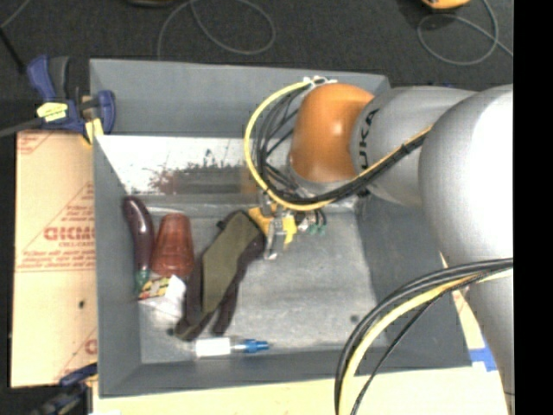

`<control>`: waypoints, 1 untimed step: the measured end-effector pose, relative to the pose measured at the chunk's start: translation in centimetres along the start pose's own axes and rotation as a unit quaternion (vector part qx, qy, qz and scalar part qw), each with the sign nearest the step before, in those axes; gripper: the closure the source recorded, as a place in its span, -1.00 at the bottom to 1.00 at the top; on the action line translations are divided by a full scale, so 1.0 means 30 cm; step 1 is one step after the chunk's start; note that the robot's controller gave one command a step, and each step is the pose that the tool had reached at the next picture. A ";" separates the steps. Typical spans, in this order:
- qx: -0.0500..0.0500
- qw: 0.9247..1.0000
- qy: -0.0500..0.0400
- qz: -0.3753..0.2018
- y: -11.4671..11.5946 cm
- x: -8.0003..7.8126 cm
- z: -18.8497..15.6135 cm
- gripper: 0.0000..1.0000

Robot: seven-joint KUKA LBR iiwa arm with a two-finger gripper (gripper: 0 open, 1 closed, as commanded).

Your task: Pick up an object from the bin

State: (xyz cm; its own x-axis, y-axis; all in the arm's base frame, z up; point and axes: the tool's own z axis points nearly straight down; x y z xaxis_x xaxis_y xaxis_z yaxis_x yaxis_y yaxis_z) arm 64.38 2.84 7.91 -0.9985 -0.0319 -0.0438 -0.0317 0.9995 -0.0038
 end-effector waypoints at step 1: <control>0.000 1.000 0.000 0.000 0.000 0.000 0.000 1.00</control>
Offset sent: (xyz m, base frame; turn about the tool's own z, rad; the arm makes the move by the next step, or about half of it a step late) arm 0.0000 0.0000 0.0000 0.0000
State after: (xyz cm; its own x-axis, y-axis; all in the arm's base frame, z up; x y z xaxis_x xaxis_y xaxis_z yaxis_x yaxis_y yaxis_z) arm 64.38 2.85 7.91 -0.9985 -0.0328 -0.0437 -0.0327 0.9995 -0.0039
